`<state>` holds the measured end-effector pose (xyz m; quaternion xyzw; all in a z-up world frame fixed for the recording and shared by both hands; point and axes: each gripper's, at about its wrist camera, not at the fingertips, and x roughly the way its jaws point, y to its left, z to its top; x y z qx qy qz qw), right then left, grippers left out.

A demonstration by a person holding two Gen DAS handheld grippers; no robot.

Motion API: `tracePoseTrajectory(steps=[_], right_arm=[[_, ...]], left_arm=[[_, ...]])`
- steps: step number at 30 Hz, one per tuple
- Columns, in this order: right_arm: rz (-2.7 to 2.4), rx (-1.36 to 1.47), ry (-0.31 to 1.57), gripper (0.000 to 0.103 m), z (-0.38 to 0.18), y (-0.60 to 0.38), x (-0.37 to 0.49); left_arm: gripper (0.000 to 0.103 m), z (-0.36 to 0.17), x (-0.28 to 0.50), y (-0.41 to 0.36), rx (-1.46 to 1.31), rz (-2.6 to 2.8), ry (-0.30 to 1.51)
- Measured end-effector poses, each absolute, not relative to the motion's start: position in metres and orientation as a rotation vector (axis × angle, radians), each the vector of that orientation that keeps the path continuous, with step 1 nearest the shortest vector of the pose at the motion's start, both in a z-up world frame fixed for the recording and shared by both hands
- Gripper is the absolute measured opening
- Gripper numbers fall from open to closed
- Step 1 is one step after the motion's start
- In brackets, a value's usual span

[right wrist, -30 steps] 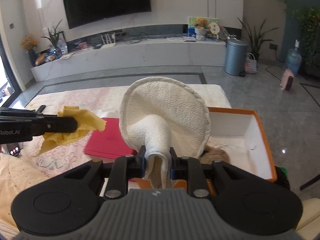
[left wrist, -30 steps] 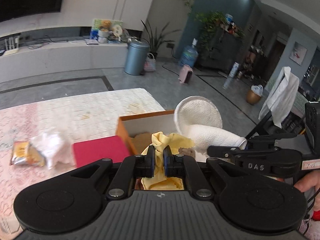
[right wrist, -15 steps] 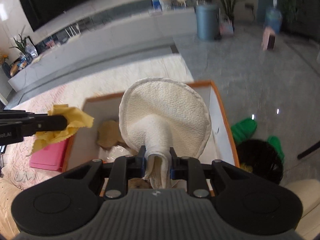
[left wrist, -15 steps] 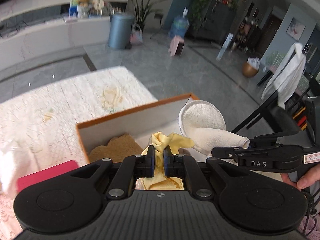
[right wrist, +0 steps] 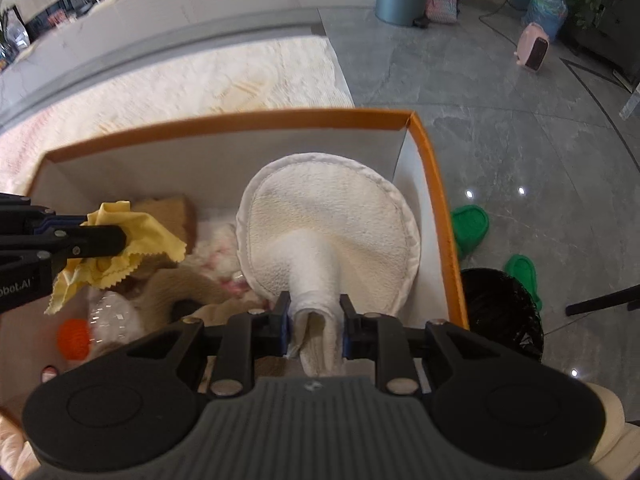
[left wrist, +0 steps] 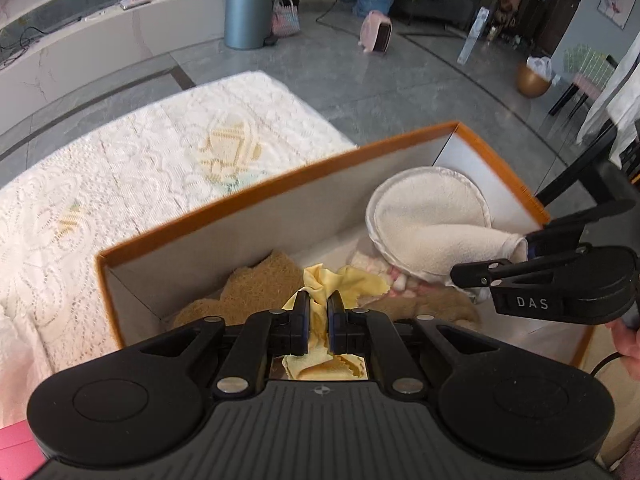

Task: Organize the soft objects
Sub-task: 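Lower and open left tool in the box while right tool releases the terry pad, then withdraw both tools from the box back over the bed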

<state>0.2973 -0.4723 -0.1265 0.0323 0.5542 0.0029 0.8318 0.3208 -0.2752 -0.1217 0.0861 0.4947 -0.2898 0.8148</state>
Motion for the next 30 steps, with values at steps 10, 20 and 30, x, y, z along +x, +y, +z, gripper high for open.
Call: tracePoseTrajectory(steps=[10,20,30], right_arm=[[-0.013,0.001,1.213,0.049,-0.142,-0.465,0.302],[-0.01,0.009,1.138,0.076,-0.099,-0.458,0.279],[-0.023,0.008,1.062,0.076,-0.047,-0.413,0.229]], left_arm=[[0.025,-0.138,0.317,-0.285,0.261,-0.612,1.099],[0.066,-0.109,0.301,-0.259,0.153,-0.6,1.052],[0.065,-0.045,0.244,-0.214,0.121,-0.615,0.911]])
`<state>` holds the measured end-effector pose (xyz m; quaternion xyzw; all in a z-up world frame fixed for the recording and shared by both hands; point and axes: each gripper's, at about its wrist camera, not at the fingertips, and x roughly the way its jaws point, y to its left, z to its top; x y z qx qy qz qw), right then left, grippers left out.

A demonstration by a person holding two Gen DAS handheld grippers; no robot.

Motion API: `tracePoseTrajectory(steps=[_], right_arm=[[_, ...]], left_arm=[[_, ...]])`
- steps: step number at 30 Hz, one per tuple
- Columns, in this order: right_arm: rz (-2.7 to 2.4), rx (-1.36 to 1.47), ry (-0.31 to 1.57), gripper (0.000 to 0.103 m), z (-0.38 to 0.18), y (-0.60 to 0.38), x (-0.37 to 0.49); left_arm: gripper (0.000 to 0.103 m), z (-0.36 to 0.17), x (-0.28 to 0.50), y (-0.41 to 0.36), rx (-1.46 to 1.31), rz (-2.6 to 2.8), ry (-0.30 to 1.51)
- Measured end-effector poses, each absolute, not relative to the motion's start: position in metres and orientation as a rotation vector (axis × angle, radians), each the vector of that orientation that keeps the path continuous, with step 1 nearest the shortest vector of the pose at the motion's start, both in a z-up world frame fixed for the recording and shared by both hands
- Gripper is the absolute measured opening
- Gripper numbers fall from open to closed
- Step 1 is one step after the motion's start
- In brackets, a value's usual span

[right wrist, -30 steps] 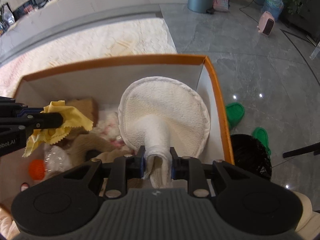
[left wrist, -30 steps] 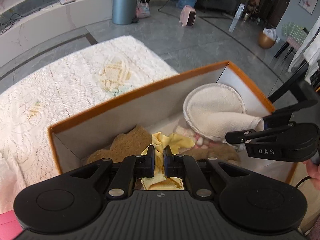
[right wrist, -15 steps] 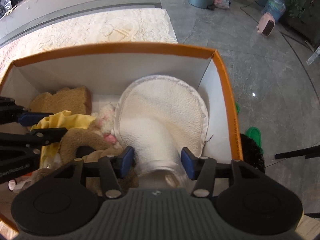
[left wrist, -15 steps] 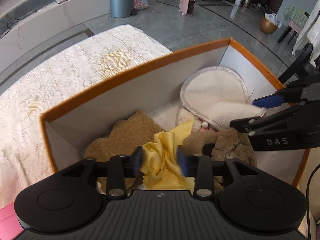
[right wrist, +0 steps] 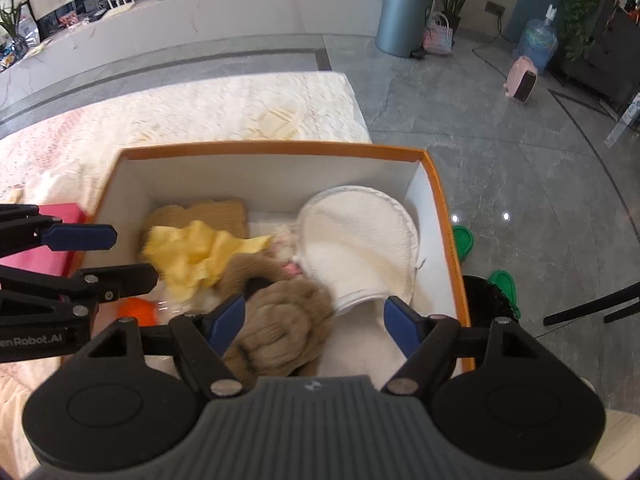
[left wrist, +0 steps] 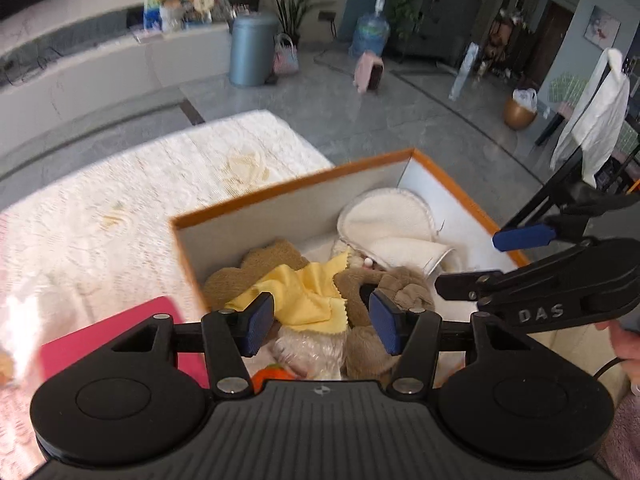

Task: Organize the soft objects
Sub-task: 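Withdraw both tools from the box back over the bed, then move left tool to the Deeyeo snack packet while right tool approaches the white tissue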

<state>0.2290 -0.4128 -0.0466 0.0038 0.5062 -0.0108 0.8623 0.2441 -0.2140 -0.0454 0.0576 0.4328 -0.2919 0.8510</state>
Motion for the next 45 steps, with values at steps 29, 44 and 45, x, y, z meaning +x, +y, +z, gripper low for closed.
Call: tracePoseTrajectory(steps=[29,44,45], right_arm=[[0.235,0.101,0.635,0.075,-0.008,-0.161,0.094],[0.339,-0.085,0.736,0.071,-0.062,-0.071,0.171],[0.343,-0.095,0.745,0.071,-0.064,-0.068,0.181]], left_arm=[[0.063,-0.009,0.117,0.04,-0.109,-0.166,0.605],[0.059,-0.062,0.161,0.1,-0.025,-0.154,0.731],[0.059,-0.066,0.169,0.102,-0.019,-0.154,0.741]])
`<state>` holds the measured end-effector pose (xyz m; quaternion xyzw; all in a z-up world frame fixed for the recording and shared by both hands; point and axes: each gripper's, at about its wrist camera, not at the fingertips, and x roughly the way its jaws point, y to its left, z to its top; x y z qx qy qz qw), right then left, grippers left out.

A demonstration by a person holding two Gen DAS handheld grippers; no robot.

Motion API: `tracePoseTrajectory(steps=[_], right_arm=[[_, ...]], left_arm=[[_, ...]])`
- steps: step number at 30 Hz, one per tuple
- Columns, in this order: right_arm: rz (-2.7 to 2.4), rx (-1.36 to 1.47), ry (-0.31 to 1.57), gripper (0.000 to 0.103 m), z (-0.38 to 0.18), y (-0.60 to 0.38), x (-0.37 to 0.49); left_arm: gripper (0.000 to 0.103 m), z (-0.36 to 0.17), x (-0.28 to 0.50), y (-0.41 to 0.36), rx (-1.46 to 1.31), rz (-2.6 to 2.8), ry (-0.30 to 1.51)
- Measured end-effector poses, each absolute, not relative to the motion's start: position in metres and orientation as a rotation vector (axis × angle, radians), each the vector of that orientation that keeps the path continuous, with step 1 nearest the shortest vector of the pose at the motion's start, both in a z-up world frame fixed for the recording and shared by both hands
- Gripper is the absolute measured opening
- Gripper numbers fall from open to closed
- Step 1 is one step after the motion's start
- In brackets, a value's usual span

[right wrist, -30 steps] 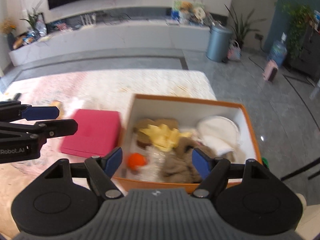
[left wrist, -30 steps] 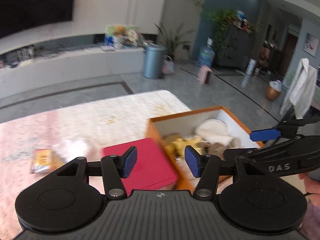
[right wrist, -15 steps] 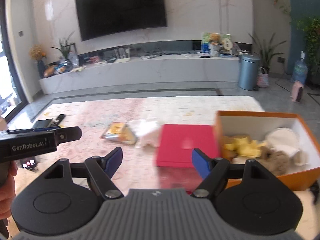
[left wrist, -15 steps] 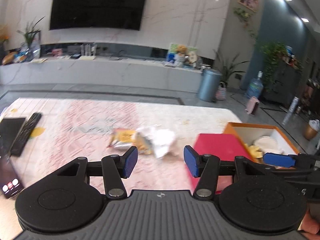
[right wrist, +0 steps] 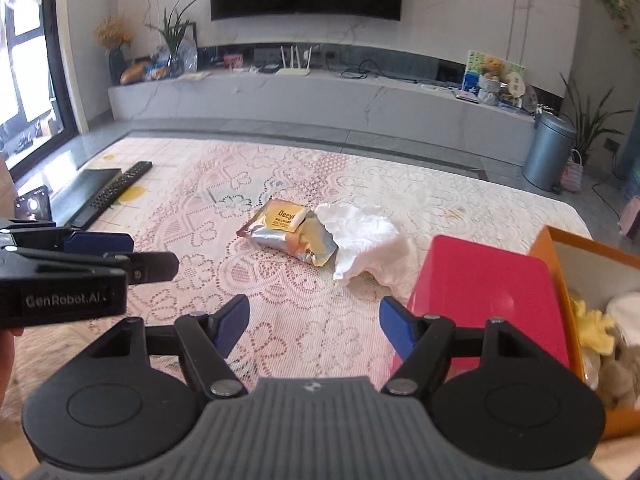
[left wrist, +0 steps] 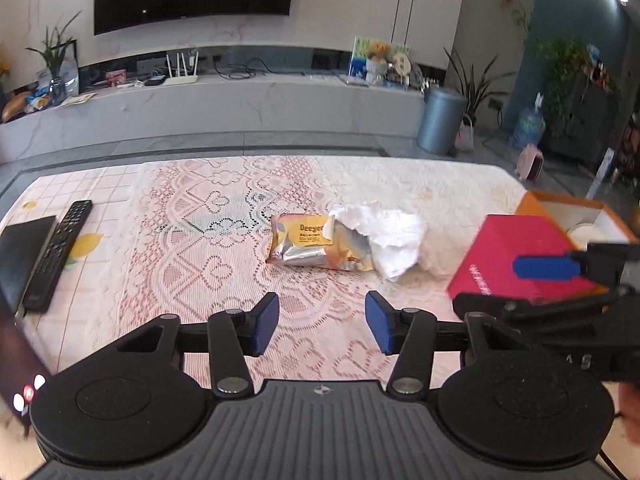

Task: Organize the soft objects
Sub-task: 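Move left tool to the Deeyeo snack packet while right tool approaches the white tissue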

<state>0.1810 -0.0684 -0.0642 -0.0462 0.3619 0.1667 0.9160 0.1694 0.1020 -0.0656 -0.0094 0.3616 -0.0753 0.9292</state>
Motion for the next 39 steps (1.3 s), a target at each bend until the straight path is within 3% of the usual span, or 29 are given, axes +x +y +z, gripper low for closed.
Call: tracePoseTrajectory(steps=[16,29,32,33,34,35,36,37,39], right_arm=[[0.215,-0.175,0.876,0.067,-0.116,-0.032,0.319],[0.13,-0.127,0.978,0.066,-0.159,-0.028,0.357],[0.138,-0.097,0.977,0.051,-0.159,-0.028,0.358],[0.144,-0.091,0.979,0.041,-0.159,-0.028,0.357],[0.145,-0.091,0.976,0.027,-0.159,-0.027,0.356],[0.142,-0.098,0.971,0.02,-0.158,-0.026,0.355],[0.145,-0.103,0.969,0.016,-0.159,-0.026,0.354],[0.15,-0.097,0.964,0.012,-0.159,-0.026,0.353],[0.146,-0.092,0.948,0.008,-0.157,-0.029,0.35]], left_arm=[[0.059,-0.13,0.311,0.129,-0.118,-0.156,0.885],[0.06,-0.16,0.336,0.142,-0.233,-0.224,0.903],[0.05,-0.162,0.337,0.142,-0.273,-0.245,0.909],[0.048,-0.162,0.336,0.142,-0.28,-0.243,0.909],[0.041,-0.161,0.336,0.143,-0.28,-0.234,0.906],[0.031,-0.159,0.335,0.144,-0.282,-0.227,0.899],[0.027,-0.158,0.334,0.146,-0.294,-0.221,0.893],[0.011,-0.156,0.333,0.148,-0.301,-0.204,0.889],[0.007,-0.149,0.33,0.148,-0.297,-0.185,0.872]])
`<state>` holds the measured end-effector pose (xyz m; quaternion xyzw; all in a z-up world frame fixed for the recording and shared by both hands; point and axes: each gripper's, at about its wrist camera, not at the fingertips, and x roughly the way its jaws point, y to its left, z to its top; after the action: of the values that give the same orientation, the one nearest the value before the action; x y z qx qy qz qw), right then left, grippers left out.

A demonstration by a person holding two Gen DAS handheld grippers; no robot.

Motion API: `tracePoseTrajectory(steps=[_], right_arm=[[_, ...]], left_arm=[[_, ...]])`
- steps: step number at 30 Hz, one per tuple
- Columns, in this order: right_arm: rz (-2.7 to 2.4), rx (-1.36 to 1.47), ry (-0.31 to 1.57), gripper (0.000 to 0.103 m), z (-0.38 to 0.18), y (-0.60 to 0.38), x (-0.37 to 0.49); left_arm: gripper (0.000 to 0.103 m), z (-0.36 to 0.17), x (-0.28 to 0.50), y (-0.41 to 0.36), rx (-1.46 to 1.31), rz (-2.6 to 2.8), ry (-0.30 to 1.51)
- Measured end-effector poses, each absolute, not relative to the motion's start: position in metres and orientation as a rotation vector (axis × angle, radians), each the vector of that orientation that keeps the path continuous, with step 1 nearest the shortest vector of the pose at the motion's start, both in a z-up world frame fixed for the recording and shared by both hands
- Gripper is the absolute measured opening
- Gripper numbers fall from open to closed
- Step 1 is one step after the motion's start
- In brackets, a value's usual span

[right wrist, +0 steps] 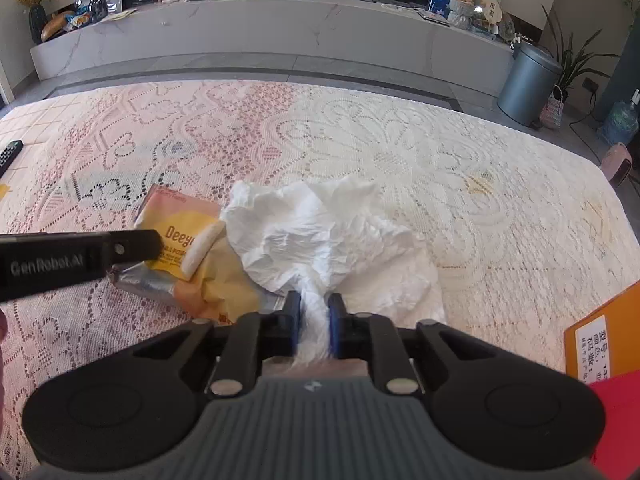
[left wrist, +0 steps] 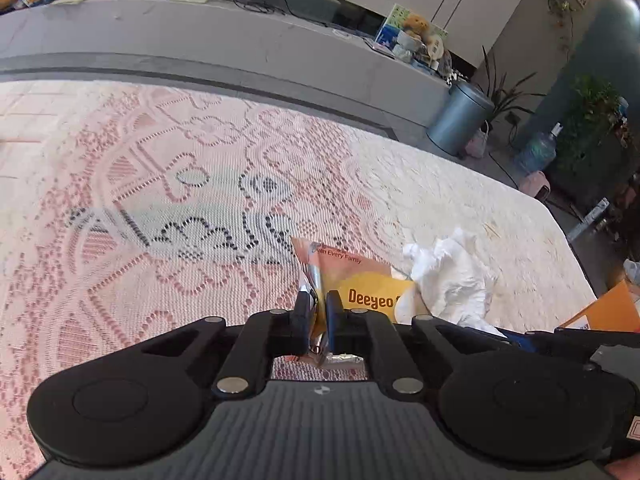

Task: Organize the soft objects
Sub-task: 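Move left tool to the Deeyeo snack packet while right tool approaches the white tissue, then close left tool on the snack packet while right tool grips the white tissue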

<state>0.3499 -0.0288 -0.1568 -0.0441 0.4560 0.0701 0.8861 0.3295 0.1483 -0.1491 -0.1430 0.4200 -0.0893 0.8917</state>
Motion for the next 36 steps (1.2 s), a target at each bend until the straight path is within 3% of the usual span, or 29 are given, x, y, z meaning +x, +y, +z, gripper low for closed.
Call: tracePoseTrajectory(steps=[11,21,26,28,30,33,34,36], right_arm=[[0.293,-0.02,0.929,0.007,-0.117,-0.028,0.296],[0.444,0.122,1.081,0.008,-0.113,-0.037,0.214],[0.419,0.097,1.109,0.012,-0.126,-0.046,0.193],[0.406,0.1,1.108,0.019,-0.129,-0.053,0.19],[0.412,0.12,1.101,0.023,-0.128,-0.058,0.185],[0.443,0.124,1.047,0.048,-0.121,-0.064,0.176],[0.444,0.116,1.025,0.053,-0.118,-0.065,0.173],[0.444,0.105,0.99,0.058,-0.115,-0.068,0.172]], left_arm=[[0.005,-0.1,0.253,0.151,-0.352,-0.01,0.83],[0.005,-0.117,0.161,0.166,-0.628,0.091,0.988],[0.007,-0.12,0.148,0.149,-0.535,0.069,1.063],[0.009,-0.121,0.147,0.143,-0.466,0.05,1.094],[0.02,-0.118,0.143,0.137,-0.403,0.014,1.096],[0.039,-0.11,0.139,0.126,-0.282,-0.079,1.092],[0.052,-0.108,0.139,0.121,-0.22,-0.112,1.091],[0.059,-0.104,0.142,0.11,-0.081,-0.185,1.088]])
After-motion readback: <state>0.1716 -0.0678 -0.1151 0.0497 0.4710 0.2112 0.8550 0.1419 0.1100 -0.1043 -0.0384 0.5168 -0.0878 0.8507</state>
